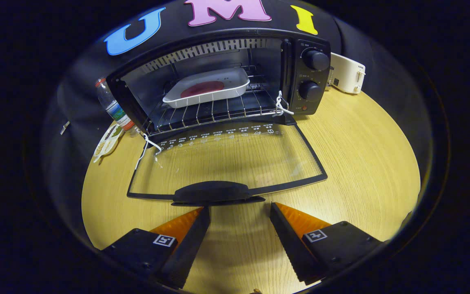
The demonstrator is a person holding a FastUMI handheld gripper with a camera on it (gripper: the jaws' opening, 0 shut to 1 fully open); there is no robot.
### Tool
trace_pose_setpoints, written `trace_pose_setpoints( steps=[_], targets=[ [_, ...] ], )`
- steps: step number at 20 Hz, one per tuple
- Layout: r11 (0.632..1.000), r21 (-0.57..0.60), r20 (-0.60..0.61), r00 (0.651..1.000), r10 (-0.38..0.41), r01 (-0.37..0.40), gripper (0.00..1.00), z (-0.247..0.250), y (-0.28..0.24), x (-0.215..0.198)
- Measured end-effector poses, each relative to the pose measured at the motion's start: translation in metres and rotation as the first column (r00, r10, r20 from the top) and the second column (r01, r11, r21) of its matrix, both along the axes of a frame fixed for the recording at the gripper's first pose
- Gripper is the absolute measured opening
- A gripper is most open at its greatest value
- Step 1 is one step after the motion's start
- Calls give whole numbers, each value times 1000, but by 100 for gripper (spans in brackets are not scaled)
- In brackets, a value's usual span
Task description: Open the toaster oven, put the food inside, and close the toaster oven door.
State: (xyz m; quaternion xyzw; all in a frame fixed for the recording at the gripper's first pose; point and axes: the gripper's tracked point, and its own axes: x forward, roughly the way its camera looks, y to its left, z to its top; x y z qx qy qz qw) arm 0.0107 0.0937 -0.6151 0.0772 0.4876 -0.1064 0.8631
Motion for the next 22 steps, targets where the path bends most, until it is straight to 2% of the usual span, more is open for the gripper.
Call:
trace_pose_setpoints(
  steps=[3, 7, 12, 13, 14, 16, 18, 20, 22],
  targets=[
    [1000, 24, -3, 1000, 5, -5, 98, 5, 2, 1],
    [996, 83, 62, 998, 9, -14, 98, 33, 9, 4],
    [986, 164, 279, 957, -77, 31, 98, 99, 4, 43],
    [991, 133, 275, 959, -64, 28, 98, 91, -4, 40],
    [993, 117, 305, 952, -28, -8, 98, 90, -10, 39],
    [993, 115, 332, 943, -36, -3, 100, 100, -19, 43],
    [993, 117, 411, 911, -45, -4, 98, 123, -27, 61],
    [986, 163, 420, 906, -49, -23, 98, 136, -24, 60],
    [985, 165, 477, 878, -38, -46, 98, 160, -25, 59]
  ],
)
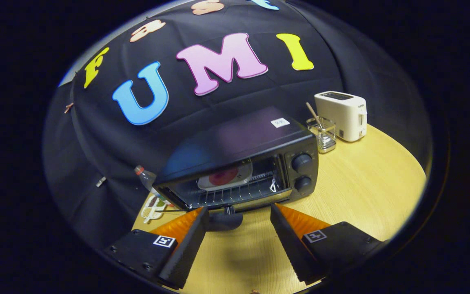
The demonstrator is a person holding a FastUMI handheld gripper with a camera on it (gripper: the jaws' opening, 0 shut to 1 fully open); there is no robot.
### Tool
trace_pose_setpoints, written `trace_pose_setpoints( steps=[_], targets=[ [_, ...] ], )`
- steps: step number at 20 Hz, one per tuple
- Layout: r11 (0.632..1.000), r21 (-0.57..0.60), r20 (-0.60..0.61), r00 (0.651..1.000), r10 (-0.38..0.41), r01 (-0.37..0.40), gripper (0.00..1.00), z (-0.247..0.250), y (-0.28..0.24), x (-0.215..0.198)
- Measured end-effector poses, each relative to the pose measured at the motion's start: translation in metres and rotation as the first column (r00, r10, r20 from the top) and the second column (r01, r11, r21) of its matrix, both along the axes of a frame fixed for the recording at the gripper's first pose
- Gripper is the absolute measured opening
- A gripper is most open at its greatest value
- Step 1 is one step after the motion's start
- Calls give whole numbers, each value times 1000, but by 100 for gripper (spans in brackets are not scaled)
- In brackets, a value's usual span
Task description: Open the toaster oven, put the food inside, and close the toaster oven door.
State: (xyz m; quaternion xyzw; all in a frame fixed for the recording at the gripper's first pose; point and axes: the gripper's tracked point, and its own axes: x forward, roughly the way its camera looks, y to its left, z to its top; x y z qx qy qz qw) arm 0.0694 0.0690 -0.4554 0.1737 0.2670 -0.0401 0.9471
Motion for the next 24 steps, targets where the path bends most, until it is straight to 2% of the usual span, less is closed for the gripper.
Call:
trace_pose_setpoints(
  steps=[7, 9, 11, 13, 16, 17, 19, 22, 24],
  targets=[
    [987, -92, -19, 992, 127, -129, 98, 14, -16, -42],
    [972, -183, 4, 989, 151, -148, 98, 36, -42, -61],
    [937, -329, 67, 987, 149, -119, 99, 75, -97, -82],
    [899, -434, 103, 989, 110, -55, 98, 120, -163, -110],
    [867, -497, 178, 982, 57, 40, 99, 191, -227, -151],
    [851, -522, 194, 980, 52, 58, 99, 211, -241, -152],
    [844, -532, 226, 972, 63, 69, 98, 250, -234, -174],
    [873, -483, 329, 937, 117, 61, 98, 314, -183, -177],
    [911, -411, 347, 929, 131, 25, 98, 336, -149, -174]
  ],
)
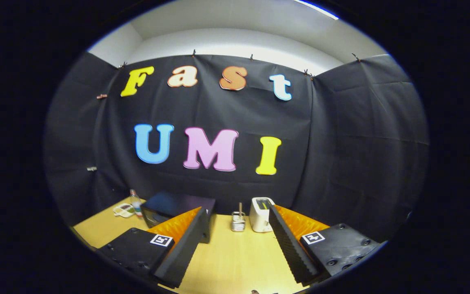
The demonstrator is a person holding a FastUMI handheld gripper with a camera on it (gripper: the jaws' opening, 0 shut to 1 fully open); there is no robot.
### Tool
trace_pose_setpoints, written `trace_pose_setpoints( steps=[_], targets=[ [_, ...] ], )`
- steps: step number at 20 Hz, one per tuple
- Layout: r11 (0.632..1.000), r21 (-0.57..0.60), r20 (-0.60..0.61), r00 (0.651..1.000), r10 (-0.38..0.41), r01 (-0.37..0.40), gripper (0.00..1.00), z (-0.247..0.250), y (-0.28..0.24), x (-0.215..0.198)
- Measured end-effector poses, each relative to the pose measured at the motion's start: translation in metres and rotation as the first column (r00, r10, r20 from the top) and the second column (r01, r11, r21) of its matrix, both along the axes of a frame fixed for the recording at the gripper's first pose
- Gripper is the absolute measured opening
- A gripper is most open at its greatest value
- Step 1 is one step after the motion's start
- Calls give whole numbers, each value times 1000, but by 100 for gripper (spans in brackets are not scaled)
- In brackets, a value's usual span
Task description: Open the toaster oven, put the food inside, and close the toaster oven door.
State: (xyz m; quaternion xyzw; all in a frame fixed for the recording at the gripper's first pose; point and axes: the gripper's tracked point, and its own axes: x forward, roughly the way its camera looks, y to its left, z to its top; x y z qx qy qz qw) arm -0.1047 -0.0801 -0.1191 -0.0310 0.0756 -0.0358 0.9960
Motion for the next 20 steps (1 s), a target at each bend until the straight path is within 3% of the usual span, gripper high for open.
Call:
trace_pose_setpoints(
  steps=[2, 9, 20],
  targets=[
    [998, 46, 20, 999, 31, -31, 98, 20, 25, 5],
    [997, 19, 78, 994, 74, -76, 98, 81, 56, 19],
    [996, 18, 87, 993, 81, -83, 98, 101, 57, 36]
  ],
)
